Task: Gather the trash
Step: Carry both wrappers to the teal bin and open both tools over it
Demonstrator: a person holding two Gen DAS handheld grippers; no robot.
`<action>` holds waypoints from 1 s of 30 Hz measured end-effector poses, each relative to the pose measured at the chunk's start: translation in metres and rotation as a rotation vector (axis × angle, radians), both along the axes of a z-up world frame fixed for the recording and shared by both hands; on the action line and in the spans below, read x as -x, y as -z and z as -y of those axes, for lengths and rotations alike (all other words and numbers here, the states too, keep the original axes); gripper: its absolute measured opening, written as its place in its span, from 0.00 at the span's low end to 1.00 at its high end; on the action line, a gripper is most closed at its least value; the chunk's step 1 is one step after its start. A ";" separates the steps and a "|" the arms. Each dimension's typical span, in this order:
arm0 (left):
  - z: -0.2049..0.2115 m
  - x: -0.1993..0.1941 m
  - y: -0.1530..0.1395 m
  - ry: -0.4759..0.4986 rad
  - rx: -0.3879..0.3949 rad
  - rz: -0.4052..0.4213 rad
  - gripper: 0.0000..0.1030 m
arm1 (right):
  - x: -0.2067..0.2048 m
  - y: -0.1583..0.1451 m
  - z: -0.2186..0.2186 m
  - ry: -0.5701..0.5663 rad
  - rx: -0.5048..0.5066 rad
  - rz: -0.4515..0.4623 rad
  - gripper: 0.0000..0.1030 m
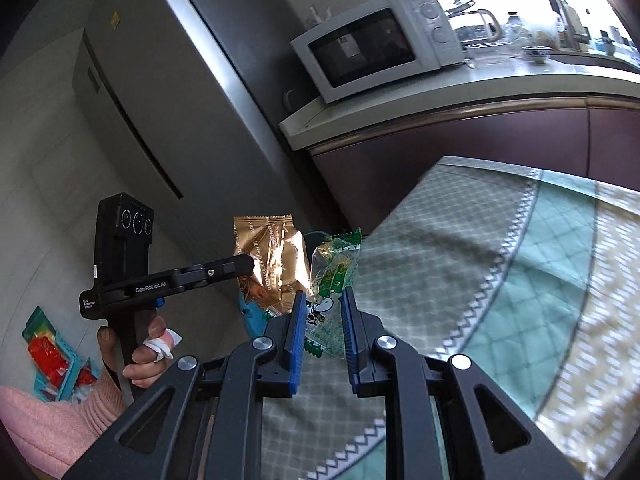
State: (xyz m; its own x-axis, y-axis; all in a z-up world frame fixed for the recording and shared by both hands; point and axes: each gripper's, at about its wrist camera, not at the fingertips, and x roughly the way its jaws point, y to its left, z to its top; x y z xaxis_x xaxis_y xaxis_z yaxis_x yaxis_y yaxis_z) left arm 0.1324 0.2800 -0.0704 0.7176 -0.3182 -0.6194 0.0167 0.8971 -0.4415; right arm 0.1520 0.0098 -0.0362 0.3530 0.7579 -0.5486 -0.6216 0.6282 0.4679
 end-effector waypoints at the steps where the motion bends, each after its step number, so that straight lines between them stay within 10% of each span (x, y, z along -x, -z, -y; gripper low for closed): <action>1: -0.011 0.000 0.004 -0.028 -0.014 -0.011 0.26 | -0.004 0.001 -0.016 -0.021 0.008 -0.005 0.16; 13: -0.085 -0.028 0.056 -0.152 -0.090 -0.153 0.27 | -0.048 0.041 -0.141 -0.122 0.155 -0.090 0.19; 30: -0.078 -0.060 0.083 -0.160 -0.162 -0.196 0.30 | -0.069 0.069 -0.158 -0.080 0.177 -0.161 0.31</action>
